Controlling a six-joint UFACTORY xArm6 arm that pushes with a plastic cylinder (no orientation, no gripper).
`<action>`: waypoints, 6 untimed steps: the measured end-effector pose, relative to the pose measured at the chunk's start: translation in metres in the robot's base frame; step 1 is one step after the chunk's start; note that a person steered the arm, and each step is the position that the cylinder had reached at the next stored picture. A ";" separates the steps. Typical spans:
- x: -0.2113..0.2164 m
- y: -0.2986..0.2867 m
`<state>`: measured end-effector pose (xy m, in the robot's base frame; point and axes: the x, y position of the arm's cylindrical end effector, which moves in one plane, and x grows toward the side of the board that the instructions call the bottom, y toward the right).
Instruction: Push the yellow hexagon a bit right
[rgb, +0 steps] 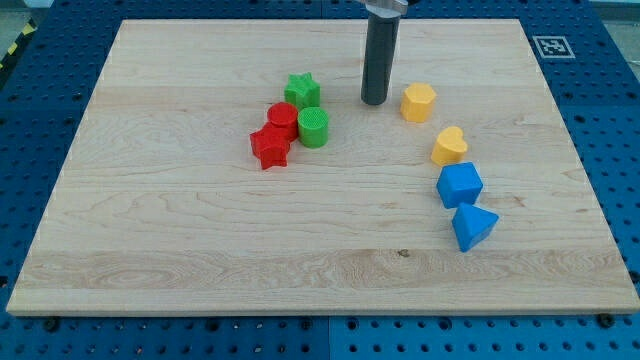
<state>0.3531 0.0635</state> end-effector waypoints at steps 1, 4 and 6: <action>0.001 0.000; 0.004 0.034; 0.004 0.051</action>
